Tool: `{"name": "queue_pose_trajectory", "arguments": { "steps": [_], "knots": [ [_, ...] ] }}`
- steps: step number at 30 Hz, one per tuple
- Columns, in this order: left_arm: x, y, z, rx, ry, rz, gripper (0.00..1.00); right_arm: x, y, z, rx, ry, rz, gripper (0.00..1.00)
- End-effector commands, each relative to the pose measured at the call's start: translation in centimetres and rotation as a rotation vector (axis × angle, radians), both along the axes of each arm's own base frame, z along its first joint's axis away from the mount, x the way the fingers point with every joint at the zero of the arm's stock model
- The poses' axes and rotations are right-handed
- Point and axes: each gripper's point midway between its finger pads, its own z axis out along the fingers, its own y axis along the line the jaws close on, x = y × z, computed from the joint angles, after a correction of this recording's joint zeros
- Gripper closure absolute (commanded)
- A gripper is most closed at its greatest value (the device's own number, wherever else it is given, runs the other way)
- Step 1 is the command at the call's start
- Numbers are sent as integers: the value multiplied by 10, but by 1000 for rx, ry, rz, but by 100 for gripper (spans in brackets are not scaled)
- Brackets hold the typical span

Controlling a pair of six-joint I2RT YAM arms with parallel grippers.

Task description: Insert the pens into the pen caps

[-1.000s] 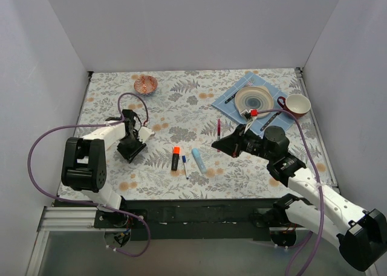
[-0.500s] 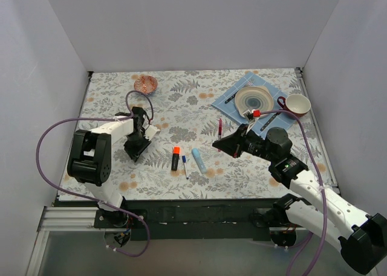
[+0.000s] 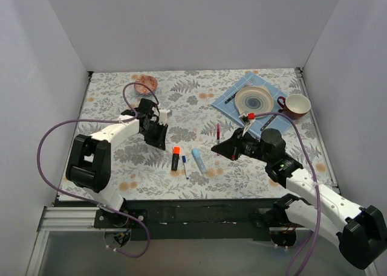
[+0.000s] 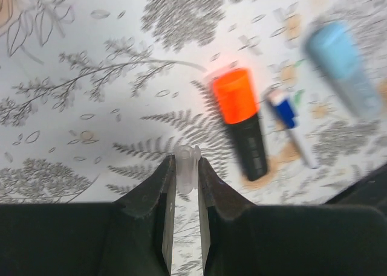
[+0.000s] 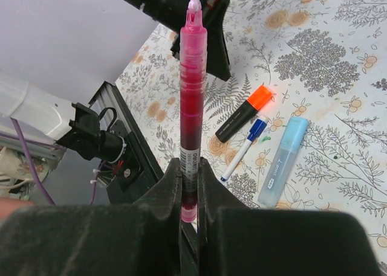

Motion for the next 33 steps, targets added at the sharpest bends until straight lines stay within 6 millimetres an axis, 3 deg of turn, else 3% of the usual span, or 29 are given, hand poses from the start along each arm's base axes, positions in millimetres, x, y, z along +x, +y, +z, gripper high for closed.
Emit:
{"name": "queue_pose_trajectory", "arguments": {
  "steps": [1,5,6,7,8,9,10,11,13,15,24,33],
  "knots": [
    [20,-51,68,-321,-120,65,100,0,6,1,36,-13,22,99],
    [18,-68,94,-469,-143,120,100,0,14,-4,59,-1,56,99],
    [25,-76,119,-558,-219,108,100,0,16,-6,59,3,60,99],
    [21,-83,133,-632,-203,151,100,-2,19,-8,61,8,73,99],
    [15,-85,133,-672,-196,172,100,-2,21,-16,59,29,80,99],
    [25,-90,153,-758,-284,184,100,-6,26,-11,79,6,98,99],
    [18,-93,184,-846,-365,173,100,-8,29,-10,85,0,105,99],
    [14,-96,200,-944,-347,229,100,-9,32,-12,86,-6,110,99],
    [-3,-96,228,-1115,-479,203,100,-16,41,-6,101,-42,132,99],
    [-15,-95,243,-1243,-491,226,100,-20,47,-6,100,-54,145,99],
    [-38,-111,263,-1361,-439,200,100,-32,70,-5,121,-42,186,99],
    [-48,-117,259,-1350,-420,182,100,-38,76,2,128,-58,212,99]
  ]
}}
